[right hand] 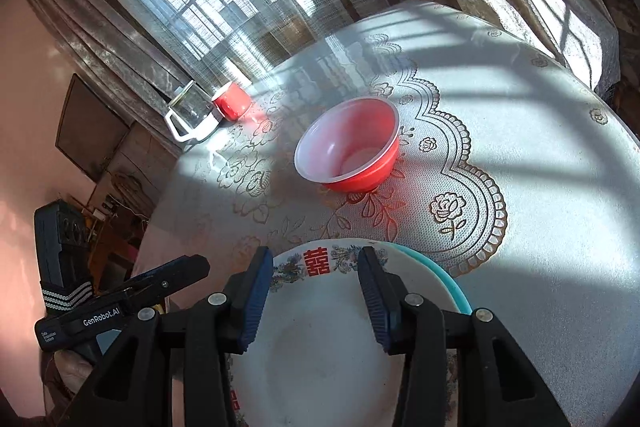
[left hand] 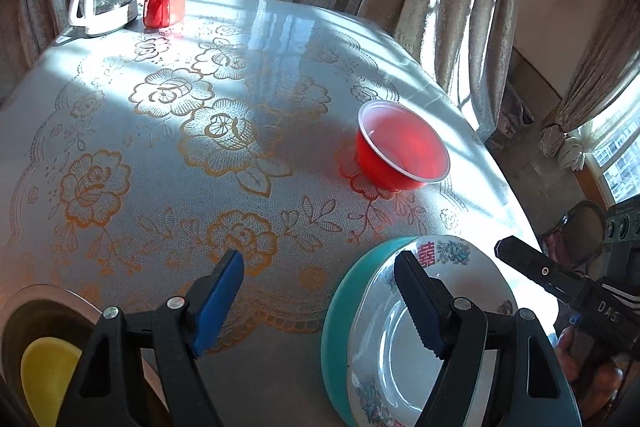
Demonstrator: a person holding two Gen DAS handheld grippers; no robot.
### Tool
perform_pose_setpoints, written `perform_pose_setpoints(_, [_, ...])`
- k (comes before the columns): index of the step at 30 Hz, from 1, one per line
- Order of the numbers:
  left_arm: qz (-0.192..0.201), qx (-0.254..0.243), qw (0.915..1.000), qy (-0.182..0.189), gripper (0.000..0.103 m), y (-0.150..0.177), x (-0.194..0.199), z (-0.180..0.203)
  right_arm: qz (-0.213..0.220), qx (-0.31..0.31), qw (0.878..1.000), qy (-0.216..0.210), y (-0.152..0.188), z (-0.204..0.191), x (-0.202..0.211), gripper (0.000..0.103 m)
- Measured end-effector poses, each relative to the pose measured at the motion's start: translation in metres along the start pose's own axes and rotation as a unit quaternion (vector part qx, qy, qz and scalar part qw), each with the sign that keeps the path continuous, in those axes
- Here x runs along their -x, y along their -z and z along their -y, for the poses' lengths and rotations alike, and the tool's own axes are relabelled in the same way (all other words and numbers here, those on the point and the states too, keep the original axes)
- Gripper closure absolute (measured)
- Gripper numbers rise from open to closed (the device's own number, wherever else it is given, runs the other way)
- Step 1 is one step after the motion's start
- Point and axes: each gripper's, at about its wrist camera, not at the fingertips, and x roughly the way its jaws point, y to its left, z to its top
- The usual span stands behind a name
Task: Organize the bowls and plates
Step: 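Grasp the rim of the red bowl with both grippers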
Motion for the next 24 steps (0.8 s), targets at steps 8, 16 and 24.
perform_pose_setpoints(8, [-0.006, 0.08, 0.9965, 0.026, 0.031, -0.016, -0.017, -0.018, 0.006, -0.009, 1.0, 0.006, -0.015, 0.008, -0.004, 0.058])
perform_pose_setpoints(16, [-0.024, 0.124, 0.988, 0.089, 0.061, -0.045, -0.033, -0.018, 0.009, -0.054, 0.998, -0.009, -0.038, 0.028, -0.015, 0.065])
perform_pose_setpoints(24, [-0.03, 0.134, 0.9842, 0.111, 0.078, -0.069, -0.053, -0.002, 0.022, -0.112, 0.993, -0.013, -0.063, 0.048, -0.029, 0.068])
